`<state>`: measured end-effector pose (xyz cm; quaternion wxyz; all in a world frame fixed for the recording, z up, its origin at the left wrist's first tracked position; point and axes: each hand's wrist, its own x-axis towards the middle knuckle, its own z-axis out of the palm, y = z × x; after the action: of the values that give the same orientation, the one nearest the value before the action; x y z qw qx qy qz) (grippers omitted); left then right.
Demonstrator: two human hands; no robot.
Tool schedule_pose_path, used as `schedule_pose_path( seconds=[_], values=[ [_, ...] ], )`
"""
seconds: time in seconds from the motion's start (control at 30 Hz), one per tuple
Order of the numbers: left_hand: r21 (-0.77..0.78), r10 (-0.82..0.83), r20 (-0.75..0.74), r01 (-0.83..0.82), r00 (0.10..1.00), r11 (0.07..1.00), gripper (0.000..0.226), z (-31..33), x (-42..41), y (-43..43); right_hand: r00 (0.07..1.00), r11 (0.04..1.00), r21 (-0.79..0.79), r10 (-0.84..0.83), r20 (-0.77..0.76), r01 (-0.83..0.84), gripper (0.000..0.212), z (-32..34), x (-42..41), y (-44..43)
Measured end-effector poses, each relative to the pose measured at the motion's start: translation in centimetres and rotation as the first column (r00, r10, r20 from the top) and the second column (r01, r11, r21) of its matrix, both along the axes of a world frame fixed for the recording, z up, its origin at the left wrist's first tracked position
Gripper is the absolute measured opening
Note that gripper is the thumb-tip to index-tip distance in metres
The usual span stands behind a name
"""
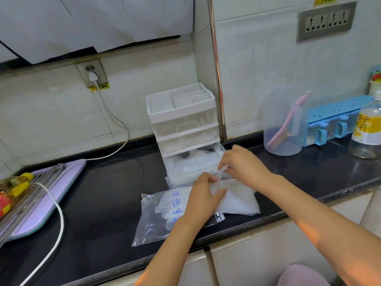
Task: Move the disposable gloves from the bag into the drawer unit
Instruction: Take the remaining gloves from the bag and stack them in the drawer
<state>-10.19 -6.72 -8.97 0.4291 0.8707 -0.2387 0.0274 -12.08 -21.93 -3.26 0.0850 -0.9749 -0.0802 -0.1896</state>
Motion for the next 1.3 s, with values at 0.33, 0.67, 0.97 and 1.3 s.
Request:
schedule_pose_path(
  seconds=[0.33, 0.67, 0.97, 1.3],
  values=[
    [-0.02, 0.064, -0.067, -0.065, 0.996, 0.998, 0.064, -1.3, 0.0, 0.1, 0.973, 0.972, 0.18, -0.177, 0.146, 0.149, 0.026, 10.3, 1.2, -3.2],
    [-0.31, 0.112, 0.093, -0.079, 0.989, 0.948, 0.107, 8.3, -3.0, -2.7, 0.977, 0.961, -0.183, -0.212, -0.014, 0.206, 0.016, 15.8, 0.1, 1.5],
    [-0.143, 0.236, 0.187, -0.211, 0.954, 0.967, 0.009, 8.7, 3.2, -1.1, 0.938, 0.968, -0.211, -0.197, -0.285, 0.139, 0.015, 17.1, 1.4, 1.0],
    [-0.093, 0.306, 0.346, -0.292, 0.887, 0.952, 0.018, 12.6, 9.7, 4.4, 0.993, 0.962, 0.255, -0.072, -0.098, 0.095, 0.019, 14.6, 8.9, -0.8]
  ],
)
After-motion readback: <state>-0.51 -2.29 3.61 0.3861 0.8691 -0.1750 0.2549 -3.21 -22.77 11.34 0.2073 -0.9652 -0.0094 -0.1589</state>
